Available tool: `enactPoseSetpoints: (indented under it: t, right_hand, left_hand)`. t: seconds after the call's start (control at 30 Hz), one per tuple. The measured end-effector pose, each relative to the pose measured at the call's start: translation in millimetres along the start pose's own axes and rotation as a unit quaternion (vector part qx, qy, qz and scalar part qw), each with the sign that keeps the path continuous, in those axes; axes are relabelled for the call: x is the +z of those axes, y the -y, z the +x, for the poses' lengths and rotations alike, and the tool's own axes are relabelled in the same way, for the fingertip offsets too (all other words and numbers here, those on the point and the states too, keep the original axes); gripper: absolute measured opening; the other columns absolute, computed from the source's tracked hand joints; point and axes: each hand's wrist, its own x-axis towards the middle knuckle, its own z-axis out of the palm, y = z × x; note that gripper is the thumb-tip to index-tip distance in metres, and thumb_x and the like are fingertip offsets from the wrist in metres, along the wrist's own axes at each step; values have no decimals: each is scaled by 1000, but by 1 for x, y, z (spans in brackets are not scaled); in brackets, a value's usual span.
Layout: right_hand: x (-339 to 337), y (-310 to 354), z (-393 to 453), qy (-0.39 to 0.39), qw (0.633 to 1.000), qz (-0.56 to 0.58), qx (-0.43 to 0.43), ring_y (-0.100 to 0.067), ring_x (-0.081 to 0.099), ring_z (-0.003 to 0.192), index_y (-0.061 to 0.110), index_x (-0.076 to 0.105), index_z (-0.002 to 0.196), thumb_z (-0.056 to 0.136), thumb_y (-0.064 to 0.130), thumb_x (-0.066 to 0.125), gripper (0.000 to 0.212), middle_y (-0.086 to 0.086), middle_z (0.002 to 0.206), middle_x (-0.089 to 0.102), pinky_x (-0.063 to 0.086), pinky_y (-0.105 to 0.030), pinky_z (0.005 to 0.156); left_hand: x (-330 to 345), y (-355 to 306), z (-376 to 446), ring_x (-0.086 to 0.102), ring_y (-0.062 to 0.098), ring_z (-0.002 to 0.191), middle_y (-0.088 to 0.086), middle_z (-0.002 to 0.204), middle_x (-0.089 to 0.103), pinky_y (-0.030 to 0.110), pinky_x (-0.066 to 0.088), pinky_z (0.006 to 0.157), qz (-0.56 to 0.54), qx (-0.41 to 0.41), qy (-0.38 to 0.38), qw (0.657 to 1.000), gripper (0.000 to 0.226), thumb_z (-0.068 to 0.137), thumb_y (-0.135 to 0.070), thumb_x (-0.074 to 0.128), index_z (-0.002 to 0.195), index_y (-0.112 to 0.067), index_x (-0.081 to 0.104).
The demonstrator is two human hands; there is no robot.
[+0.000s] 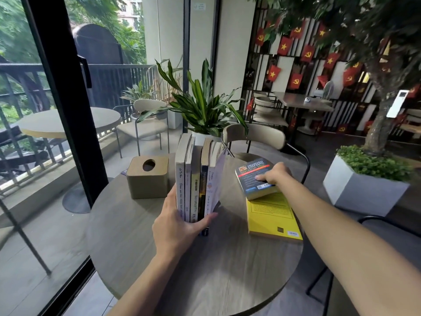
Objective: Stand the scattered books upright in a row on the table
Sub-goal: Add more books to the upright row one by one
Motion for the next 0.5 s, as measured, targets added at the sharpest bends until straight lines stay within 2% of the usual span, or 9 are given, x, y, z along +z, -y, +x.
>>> enactPoseSetpoints:
  t: [0.07,0.2,0.3,0.4,0.5]
  right_hand:
    - [-2,10,-5,-14,1000,19,-20,-35,62,109,-1,58,117,75,27,83,56,-18,121,64,50,-36,86]
    - [5,22,-25,-41,997,34,-60,-31,65,103,6,66,113,84,29,70,37,-14,119,67,48,-31,73]
    - [13,21,-47,-46,990,71,-108,-30,63,106,9,61,112,89,25,64,28,-11,117,66,50,-34,80]
    - [19,16,-77,-91,968,172,-161,-28,61,103,10,55,112,90,19,62,25,-8,112,65,50,-38,86]
    - [26,5,-105,-119,925,276,-234,-18,60,85,13,46,108,90,12,61,24,4,93,59,45,-29,72]
  left_hand:
    - [0,0,0,66,17,97,-8,120,66,33,55,71,0,-2,-3,1000,110,52,-82,71,140,-24,40]
    - [0,1,-1,65,18,101,-8,124,64,36,56,75,-2,-10,-2,1000,112,51,-85,69,142,-28,39]
    - [0,1,-1,65,19,102,-7,125,63,41,59,76,-4,-3,4,1000,113,51,-89,66,143,-29,37]
    - [0,0,-1,65,20,101,-6,124,64,38,57,75,4,-5,2,1000,112,52,-86,67,143,-28,38]
    - [-1,-1,-1,65,20,103,-7,127,63,40,57,76,1,-2,3,1000,112,53,-84,69,144,-28,36]
